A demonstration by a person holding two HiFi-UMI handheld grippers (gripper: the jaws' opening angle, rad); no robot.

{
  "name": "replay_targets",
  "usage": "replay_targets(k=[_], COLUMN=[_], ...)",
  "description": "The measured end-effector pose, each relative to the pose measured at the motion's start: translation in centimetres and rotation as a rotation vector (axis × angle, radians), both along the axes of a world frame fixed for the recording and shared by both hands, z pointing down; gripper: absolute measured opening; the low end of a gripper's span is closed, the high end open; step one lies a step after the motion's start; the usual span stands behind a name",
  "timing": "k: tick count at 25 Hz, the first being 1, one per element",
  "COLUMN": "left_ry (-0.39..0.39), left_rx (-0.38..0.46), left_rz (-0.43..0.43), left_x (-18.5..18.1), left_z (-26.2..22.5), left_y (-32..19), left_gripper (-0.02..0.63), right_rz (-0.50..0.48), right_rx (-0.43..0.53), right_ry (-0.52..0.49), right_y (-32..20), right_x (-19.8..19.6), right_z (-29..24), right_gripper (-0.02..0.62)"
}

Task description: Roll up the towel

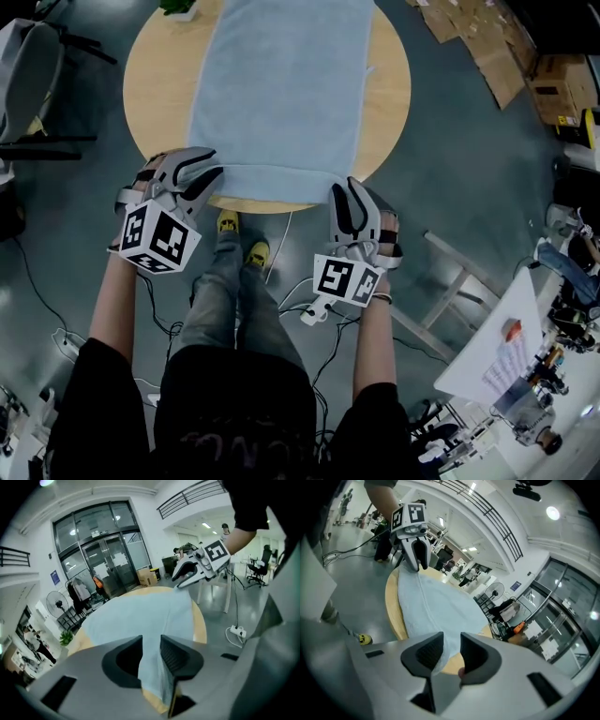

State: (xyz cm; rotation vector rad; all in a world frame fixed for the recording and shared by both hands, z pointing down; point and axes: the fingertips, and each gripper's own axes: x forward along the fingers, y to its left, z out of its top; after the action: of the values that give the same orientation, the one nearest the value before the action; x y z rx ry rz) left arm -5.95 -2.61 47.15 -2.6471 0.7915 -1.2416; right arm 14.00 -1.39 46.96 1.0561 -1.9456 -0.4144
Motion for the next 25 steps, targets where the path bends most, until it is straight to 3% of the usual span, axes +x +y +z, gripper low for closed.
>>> replay_targets(k=[4,8,14,16,20,23,25], left_ry=[-0.075,-0.020,-0.073,-0.065,-0.072,-0.146,-0.210], left_rx=[0.035,0.036,0.068,0.096,0.114,0.058,0.038], left_rz=[0.049,-0.045,-0.090,-0.099,0.002,0.093,0.104], left_x=[0.9,-1.1,-4.4,-4.6,-2.0,-0.3,-0.4], left_z=[1.0,0.3,-0.4,-1.8,-4.2,-1.9,0.0], left_y=[-0.9,-2.2,-1.3,-0.5,3.0,5.1,5.1], left_gripper=[0.132,0.132,0.132,0.129,0.126,0.129,0.134], right_rz=[0.031,0.051,0.030,-0.021,-0.202,-0.256,-0.266], right_rx=[-0.060,-0.089,-0.064,-0.063,-0.101,-0.173,-0.216], right_ry=[0.036,0.027,-0.099,-0.103,-0.006,0.033,0.039], right_y=[-0.9,-1.4,-0.5,0.8,4.2,4.5,4.0], right_x=[0.6,1.9,0.7,-0.3,-2.4,-2.7,-2.6], right_z=[2.3,3.4,-0.3,-1.5,0.0,2.4,3.4], right_gripper=[0.107,0.120,0.140,0.145,0.173,0.196,0.196])
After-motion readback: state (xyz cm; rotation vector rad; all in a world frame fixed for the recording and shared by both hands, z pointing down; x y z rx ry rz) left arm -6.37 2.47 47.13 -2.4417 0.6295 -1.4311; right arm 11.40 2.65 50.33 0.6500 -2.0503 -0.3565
